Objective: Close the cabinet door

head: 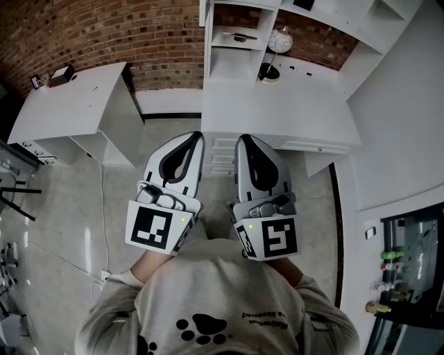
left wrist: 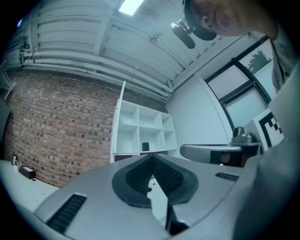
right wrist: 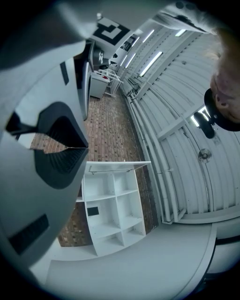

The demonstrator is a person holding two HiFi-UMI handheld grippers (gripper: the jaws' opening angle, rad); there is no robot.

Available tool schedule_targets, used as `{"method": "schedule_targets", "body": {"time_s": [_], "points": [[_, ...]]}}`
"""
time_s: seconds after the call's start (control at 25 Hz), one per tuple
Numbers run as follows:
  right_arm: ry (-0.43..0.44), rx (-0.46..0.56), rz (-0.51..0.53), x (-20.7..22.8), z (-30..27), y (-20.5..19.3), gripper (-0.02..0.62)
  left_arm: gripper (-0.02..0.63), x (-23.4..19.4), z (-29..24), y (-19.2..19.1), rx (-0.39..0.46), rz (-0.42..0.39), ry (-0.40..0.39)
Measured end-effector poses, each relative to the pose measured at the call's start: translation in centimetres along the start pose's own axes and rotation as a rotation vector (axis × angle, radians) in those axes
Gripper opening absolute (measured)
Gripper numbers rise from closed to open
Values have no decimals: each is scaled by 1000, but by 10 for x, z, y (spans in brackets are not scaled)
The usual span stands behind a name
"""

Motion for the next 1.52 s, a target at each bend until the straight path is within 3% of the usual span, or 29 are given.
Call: {"method": "schedule_targets", "body": {"time_s": [0.6, 1.52], "points": [[-7, 8, 27, 8, -46, -19, 18, 8, -38, -33, -19, 10, 11, 1], [10, -13, 69, 48, -250, -57, 18, 8, -189, -179, -30, -19, -11, 1]]}}
Point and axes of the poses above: the fingertips, and each gripper's own axes: z backward along the fingers, x to its right, y out of its top, the point moved 10 cm from there along z, backward along the fingers, and after that the axes turned 6 degrees about -y, right-handed, at the moved point
